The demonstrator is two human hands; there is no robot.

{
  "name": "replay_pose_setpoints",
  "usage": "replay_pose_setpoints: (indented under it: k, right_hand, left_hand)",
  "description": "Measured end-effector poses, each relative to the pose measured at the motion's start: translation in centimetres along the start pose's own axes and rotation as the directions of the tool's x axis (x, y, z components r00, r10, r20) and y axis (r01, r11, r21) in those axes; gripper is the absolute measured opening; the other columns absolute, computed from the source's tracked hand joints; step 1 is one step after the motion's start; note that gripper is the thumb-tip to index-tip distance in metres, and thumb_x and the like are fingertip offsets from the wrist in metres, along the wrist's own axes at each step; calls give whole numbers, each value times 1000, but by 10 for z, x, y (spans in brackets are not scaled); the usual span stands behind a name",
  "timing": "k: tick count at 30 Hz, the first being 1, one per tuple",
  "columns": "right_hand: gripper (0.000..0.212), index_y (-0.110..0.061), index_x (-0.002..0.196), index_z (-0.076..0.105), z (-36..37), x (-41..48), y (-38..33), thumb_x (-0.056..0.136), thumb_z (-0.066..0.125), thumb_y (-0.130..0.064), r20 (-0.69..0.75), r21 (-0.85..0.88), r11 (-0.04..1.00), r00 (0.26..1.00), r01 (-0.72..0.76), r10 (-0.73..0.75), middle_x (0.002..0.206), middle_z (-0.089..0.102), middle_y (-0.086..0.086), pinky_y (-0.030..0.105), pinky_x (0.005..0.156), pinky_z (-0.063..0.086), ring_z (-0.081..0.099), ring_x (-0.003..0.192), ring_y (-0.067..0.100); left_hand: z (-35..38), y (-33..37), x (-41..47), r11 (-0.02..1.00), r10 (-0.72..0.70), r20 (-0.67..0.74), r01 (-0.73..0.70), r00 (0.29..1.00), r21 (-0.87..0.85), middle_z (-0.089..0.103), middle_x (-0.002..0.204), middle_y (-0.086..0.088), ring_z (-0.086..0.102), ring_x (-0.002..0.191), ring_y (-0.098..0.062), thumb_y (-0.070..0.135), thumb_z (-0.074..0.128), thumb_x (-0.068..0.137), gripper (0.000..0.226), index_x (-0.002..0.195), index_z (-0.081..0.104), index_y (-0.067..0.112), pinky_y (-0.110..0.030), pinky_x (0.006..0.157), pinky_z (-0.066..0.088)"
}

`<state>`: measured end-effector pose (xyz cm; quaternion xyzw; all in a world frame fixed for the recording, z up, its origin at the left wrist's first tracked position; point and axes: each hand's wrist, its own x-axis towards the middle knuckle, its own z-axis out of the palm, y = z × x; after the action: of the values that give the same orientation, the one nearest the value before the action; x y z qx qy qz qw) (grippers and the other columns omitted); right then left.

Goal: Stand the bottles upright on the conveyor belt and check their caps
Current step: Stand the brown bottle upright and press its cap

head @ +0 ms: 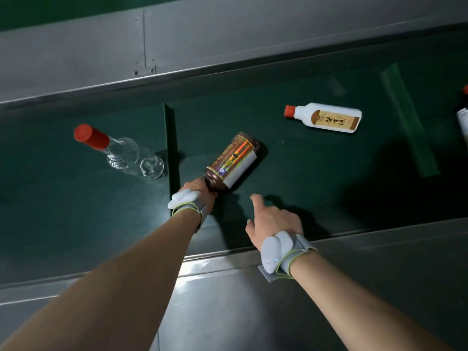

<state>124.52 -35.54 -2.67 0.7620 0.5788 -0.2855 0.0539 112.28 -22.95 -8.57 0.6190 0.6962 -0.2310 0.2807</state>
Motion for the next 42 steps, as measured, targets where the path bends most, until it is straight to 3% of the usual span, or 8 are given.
replay_pose_setpoints:
  k: [4,9,13,21,25,29,38,42]
  right_hand:
    - [42,-21,131,31,1,-5,-11,93,44,-33,-5,17,999,999,-33,33,103,69,9,35,65,41,66,93,33]
    - [42,-22,131,30,-3,-19,-29,93,44,-34,5,-2,994,994,-111,111,103,69,8,34,65,40,65,93,33]
    - [41,-23,130,29,-7,-25,-45,93,44,-34,37,-4,988,987,-155,155,102,69,6,33,64,41,65,90,32]
    - [46,-26,130,27,-22,-17,-57,91,50,-35,3,0,988,988,-153,153,114,60,6,35,66,42,63,95,33]
    - [64,-33,143,12,-31,-8,-42,91,50,-35,-34,-14,987,987,-158,157,121,51,7,35,66,42,62,96,33]
    - [77,-41,148,-1,-42,6,-10,91,51,-31,-29,16,992,992,-126,126,123,47,7,35,67,42,61,98,32]
    - [77,-47,147,-4,-81,35,46,93,47,-27,18,-33,998,998,57,-56,126,48,10,39,77,45,59,105,34]
    - [78,-48,147,-3,-90,54,44,93,51,-31,25,-42,993,994,108,-107,128,49,10,41,79,46,59,107,35]
  left_hand:
    - [-1,-2,0,989,-146,63,144,987,41,57,78,0,63,101,-16,42,77,72,43,107,71,19,-27,85,48]
    - [-7,-19,-36,982,185,-46,-183,982,37,63,108,-1,64,103,-25,50,63,84,42,114,54,22,-30,73,45]
    - [-11,-25,-42,971,238,38,-238,971,6,67,109,2,67,94,-25,55,64,70,52,109,54,21,-33,78,53]
    - [-24,-20,-63,942,336,-63,-334,940,42,64,105,-13,63,96,-33,35,57,87,37,113,58,8,-36,76,47]
    - [-48,-10,-76,920,392,-115,-386,913,72,61,86,-2,62,78,-27,48,55,85,33,104,60,21,-27,56,41]
    - [-58,23,-89,923,385,-170,-374,907,96,61,80,-2,62,70,-28,52,52,82,39,104,62,21,-27,53,39]
    - [-68,85,-101,963,270,-263,-262,926,64,66,106,-9,64,93,-34,60,46,88,48,117,51,22,-33,64,41]
    - [-71,91,-97,978,206,-257,-206,944,30,63,96,-5,57,77,-30,61,44,88,46,117,51,27,-31,59,39]
